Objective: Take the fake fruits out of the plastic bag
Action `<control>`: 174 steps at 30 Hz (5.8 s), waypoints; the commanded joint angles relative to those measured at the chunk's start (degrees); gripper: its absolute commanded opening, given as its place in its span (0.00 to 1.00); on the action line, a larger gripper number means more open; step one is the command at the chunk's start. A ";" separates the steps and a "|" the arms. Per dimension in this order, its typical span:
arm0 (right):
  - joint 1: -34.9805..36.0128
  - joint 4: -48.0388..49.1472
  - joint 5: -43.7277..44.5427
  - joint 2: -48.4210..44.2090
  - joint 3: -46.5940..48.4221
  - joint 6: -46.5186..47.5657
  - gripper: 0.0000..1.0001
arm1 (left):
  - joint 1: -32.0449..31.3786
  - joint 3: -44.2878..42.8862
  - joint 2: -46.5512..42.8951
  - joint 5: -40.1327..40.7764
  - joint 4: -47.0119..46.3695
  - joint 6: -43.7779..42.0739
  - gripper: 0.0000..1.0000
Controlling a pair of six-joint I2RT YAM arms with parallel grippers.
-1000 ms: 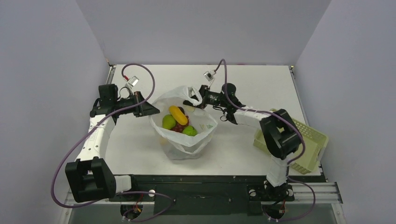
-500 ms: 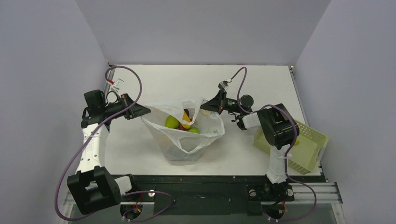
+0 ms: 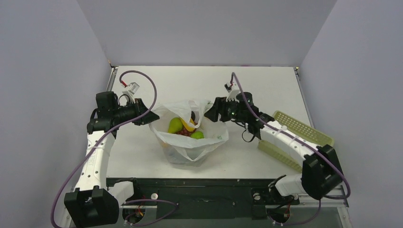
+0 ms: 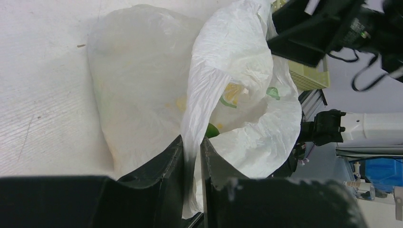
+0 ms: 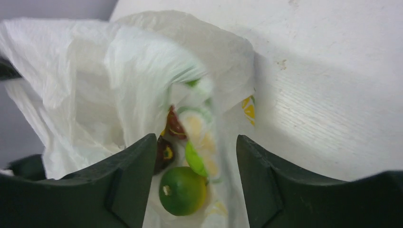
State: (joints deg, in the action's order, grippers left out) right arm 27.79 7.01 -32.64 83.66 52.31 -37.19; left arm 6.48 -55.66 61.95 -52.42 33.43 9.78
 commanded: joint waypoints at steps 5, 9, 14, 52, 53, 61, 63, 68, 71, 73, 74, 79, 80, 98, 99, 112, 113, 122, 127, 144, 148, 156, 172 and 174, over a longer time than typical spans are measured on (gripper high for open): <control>25.18 -11.73 54.05 -19.47 -4.42 37.09 0.71 | -0.91 -1.89 -0.69 4.42 1.61 -1.85 0.11; 35.58 -4.54 62.22 -23.29 -7.84 43.70 0.71 | -1.03 -2.69 -0.82 5.01 2.59 -2.37 0.11; 41.76 -0.95 64.10 -15.03 -4.34 44.77 0.69 | -1.11 -2.75 -1.27 3.99 2.12 -1.62 0.11; 6.71 -30.71 -5.40 31.07 59.35 6.20 0.00 | -4.31 -2.33 -3.53 -4.60 5.98 -4.73 0.00; 6.54 -31.19 -3.74 31.67 60.25 7.68 0.00 | -4.47 -2.34 -3.65 -5.05 5.92 -4.72 0.00; 8.05 -42.66 4.38 44.93 76.34 19.70 0.19 | -4.72 -1.24 -5.09 -7.33 0.67 -2.03 0.00; 8.23 -45.07 13.75 44.12 74.40 20.85 0.31 | -4.68 -0.35 -5.32 -8.35 -1.80 -0.45 0.00; 7.06 -53.98 29.45 39.63 71.88 23.02 0.46 | -4.66 1.43 -6.15 -8.09 -6.04 1.99 0.00; 5.71 -55.07 39.34 32.08 67.37 23.65 0.56 | -4.56 1.29 -5.18 -5.54 -4.75 2.62 0.00; 4.42 -55.20 41.59 27.21 64.60 24.39 0.69 | -4.55 1.29 -4.54 -4.68 -4.51 3.50 0.00; 4.00 -55.27 41.63 25.83 63.75 24.59 0.76 | -4.50 1.51 -4.42 -4.04 -4.51 4.00 0.00; 3.09 -53.87 44.07 13.59 53.33 23.11 0.83 | -4.04 1.89 -4.29 -2.47 -6.00 5.87 0.00; 3.12 -52.32 44.02 9.80 48.14 22.22 0.84 | -3.99 1.88 -4.01 -2.43 -6.62 6.37 0.00; 2.23 -53.74 1.64 31.33 69.66 31.45 0.78 | -4.98 -1.42 -3.71 2.62 1.09 3.04 0.23; 2.37 -52.39 0.13 31.16 67.54 28.24 0.79 | -5.21 -1.97 -5.14 5.19 2.62 2.56 0.28; 2.21 -45.84 11.37 21.73 59.82 12.83 0.86 | -14.61 -9.27 -23.08 23.81 -6.60 -6.98 0.42; 2.16 -45.83 11.28 21.16 59.78 12.84 0.87 | -15.81 -7.24 -23.80 22.96 -8.89 -8.16 0.42; 1.99 -46.44 4.32 19.46 60.23 11.68 0.87 | -34.76 -11.10 -10.61 30.52 -4.32 -40.84 0.57; 2.16 -41.47 4.80 15.40 50.70 8.72 0.86 | -45.32 -11.98 1.12 46.29 -3.26 -53.99 0.59; -2.23 -33.76 8.83 -10.45 12.51 2.90 0.91 | -43.51 -21.38 22.80 59.65 -4.84 -57.89 0.44; 2.65 -34.13 9.88 -12.80 10.23 2.14 0.92 | -43.05 -28.35 26.90 58.47 1.35 -50.42 0.05; 15.04 -36.03 21.29 -17.00 1.52 4.60 0.33 | -39.63 -42.46 30.83 46.90 15.15 -31.28 0.00; 19.41 -44.99 38.21 -24.84 2.79 6.01 0.56 | -34.69 -46.88 28.53 36.56 17.18 -3.35 0.40; 18.20 -47.50 39.75 -26.60 5.46 7.16 0.68 | -34.62 -46.78 25.36 38.62 17.91 2.14 0.41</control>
State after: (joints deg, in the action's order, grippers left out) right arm 48.21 -35.64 3.01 60.95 51.09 -31.81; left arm -28.38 -99.26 94.15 -14.39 51.72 -0.73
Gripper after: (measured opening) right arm 0.607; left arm 0.400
